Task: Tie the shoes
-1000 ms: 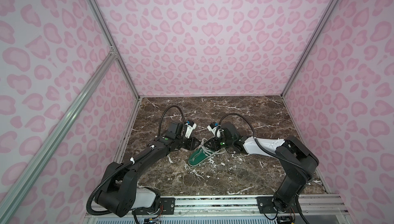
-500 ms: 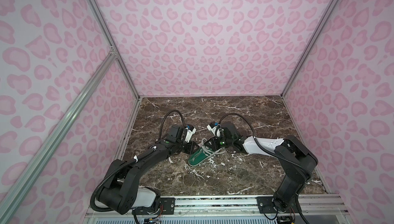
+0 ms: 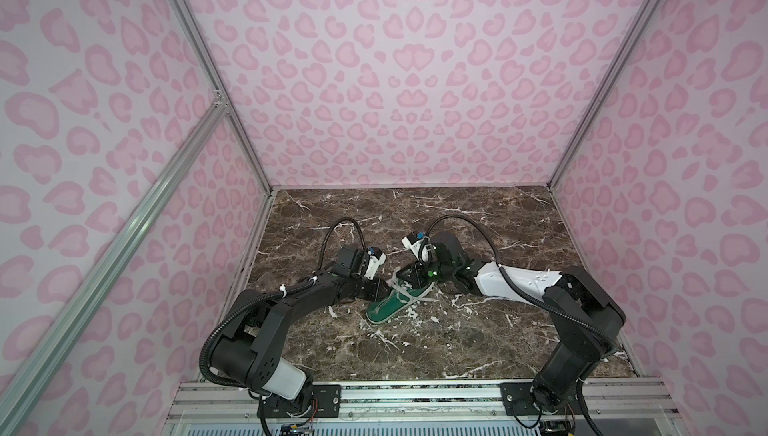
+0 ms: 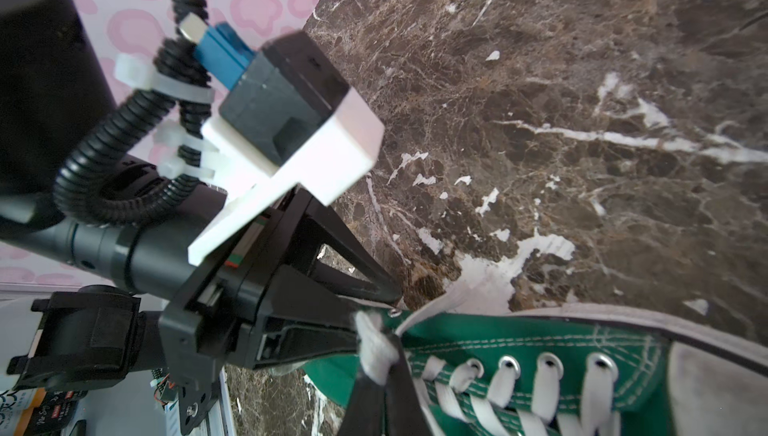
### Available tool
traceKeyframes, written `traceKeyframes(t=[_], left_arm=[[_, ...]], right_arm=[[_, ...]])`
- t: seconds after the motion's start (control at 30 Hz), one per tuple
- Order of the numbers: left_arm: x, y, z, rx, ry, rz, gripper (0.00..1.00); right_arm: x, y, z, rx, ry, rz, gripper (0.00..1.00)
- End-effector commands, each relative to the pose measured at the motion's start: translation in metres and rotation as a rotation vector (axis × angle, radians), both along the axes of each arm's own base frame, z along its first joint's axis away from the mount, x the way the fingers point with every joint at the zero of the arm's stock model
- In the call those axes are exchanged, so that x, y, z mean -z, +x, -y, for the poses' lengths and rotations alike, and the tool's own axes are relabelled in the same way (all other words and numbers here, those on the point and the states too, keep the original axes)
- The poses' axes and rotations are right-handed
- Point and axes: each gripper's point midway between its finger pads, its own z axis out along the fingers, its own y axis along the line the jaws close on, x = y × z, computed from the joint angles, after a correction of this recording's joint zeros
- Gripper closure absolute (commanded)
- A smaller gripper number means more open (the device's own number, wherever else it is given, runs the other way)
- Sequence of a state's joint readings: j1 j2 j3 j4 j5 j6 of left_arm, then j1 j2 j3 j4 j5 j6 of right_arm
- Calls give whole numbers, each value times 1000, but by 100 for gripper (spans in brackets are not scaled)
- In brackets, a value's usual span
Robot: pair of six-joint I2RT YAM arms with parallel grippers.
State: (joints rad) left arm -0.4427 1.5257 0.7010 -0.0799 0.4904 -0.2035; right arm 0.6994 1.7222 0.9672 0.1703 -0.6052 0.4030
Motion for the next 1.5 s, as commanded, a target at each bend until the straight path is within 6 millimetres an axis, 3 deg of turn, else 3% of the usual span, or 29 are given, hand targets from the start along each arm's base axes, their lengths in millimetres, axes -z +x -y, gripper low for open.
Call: traceKeyframes(t=[0.0, 0.3, 0.33, 0.4, 0.47, 0.6, 0.8, 1.13, 1.33, 1.47], left_arm=[[-1, 1, 4, 4, -21, 12, 67], [-7, 3, 1, -1, -6, 30, 67], [-9, 4, 1, -2, -7, 34, 66], [-16, 6, 1, -3, -8, 51, 65], [-22, 9, -2, -22, -2, 76, 61], [-39, 11, -3, -26, -22, 122, 52], [-65, 11, 2, -39, -95, 177, 40], [-63, 12, 25, 20, -126, 160, 38], [-62, 25, 42, 41, -134, 152, 42], [-56, 30, 50, 42, -158, 124, 56]], right_arm=[[-4, 2, -1, -3, -2, 17, 100], [0, 5, -1, -4, -23, 13, 100], [2, 5, 0, -5, -30, 5, 97], [4, 4, 1, -6, -39, -4, 80], [2, 2, 4, 9, -34, -4, 70], [3, -2, 18, 39, -36, -15, 64], [3, -8, 43, 90, -46, -17, 63], [-1, -9, 75, 143, -64, -14, 64], [5, -14, 85, 162, -70, -25, 65], [7, -18, 90, 168, -77, -32, 66]])
